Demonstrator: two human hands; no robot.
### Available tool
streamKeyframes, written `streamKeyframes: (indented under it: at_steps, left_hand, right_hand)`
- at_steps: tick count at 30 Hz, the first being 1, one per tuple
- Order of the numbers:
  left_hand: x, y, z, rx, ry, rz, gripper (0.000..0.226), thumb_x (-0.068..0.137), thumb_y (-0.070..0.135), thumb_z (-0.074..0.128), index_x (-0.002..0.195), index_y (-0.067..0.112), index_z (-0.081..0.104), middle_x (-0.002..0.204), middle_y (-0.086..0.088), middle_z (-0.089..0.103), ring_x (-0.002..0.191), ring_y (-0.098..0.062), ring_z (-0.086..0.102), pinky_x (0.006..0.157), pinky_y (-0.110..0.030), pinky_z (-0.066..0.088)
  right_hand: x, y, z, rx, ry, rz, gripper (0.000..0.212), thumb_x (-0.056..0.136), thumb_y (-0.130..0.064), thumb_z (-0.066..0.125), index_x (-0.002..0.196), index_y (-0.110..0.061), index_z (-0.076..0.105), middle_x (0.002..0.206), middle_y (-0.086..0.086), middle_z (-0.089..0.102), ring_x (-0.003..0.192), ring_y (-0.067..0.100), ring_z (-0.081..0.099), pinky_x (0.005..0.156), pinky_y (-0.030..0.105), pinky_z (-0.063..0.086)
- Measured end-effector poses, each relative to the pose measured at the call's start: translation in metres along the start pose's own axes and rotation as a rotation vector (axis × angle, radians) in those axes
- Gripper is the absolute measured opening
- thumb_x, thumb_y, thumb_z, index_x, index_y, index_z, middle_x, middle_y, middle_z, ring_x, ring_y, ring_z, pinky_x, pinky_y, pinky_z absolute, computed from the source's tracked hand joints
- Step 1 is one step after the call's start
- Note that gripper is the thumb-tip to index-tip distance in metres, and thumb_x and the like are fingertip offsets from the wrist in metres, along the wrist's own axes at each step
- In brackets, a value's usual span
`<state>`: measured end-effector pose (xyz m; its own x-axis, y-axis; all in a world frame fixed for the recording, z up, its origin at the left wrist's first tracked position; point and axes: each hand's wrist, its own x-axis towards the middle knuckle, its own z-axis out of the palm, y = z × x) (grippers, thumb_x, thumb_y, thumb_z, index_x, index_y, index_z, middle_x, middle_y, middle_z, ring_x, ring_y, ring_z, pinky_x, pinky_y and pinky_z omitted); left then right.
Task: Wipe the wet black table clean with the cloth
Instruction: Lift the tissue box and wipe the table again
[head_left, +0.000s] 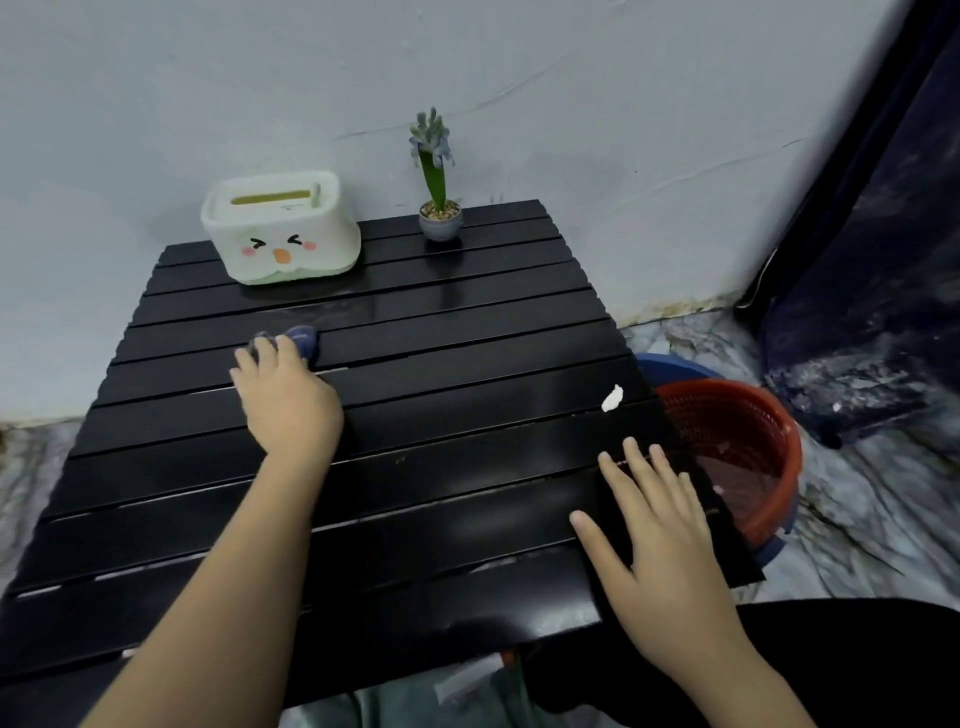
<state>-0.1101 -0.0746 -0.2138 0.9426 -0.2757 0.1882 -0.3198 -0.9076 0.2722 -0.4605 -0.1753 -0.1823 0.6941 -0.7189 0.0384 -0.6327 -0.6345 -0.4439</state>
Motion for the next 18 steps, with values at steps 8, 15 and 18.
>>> streamKeyframes:
  at_steps: [8, 15, 18]
  left_hand:
    - [-0.039, 0.154, 0.03, -0.072, -0.126, 0.401, 0.048, 0.086, 0.008, 0.046, 0.134, 0.004, 0.044, 0.145, -0.016, 0.04, 0.128, -0.034, 0.039, 0.108, -0.039, 0.031]
    - [-0.07, 0.22, 0.016, -0.367, -0.428, 0.738, 0.036, 0.101, 0.012, 0.039, 0.134, 0.01, 0.051, 0.151, -0.011, 0.042, 0.136, -0.033, 0.038, 0.111, -0.037, 0.027]
    - [-0.065, 0.197, -0.001, -0.52, -0.435, 0.656, 0.037, 0.101, 0.015, 0.042, 0.136, 0.013, 0.053, 0.145, -0.01, 0.05, 0.132, -0.037, 0.044, 0.108, -0.038, 0.034]
  right_hand:
    - [0.002, -0.006, 0.0, -0.028, -0.005, 0.012, 0.081, 0.089, -0.071, 0.018, 0.153, -0.023, 0.033, 0.164, -0.003, 0.016, 0.152, 0.014, -0.002, 0.122, 0.035, -0.005]
    - [0.001, -0.008, 0.0, -0.082, -0.029, 0.013, 0.081, 0.09, -0.07, 0.015, 0.155, -0.023, 0.027, 0.165, -0.001, 0.01, 0.152, 0.016, -0.005, 0.122, 0.037, -0.006]
    - [-0.002, -0.003, -0.006, -0.071, -0.065, -0.018, 0.078, 0.092, -0.07, 0.017, 0.157, -0.027, 0.018, 0.166, -0.006, 0.001, 0.151, 0.009, -0.014, 0.122, 0.034, -0.008]
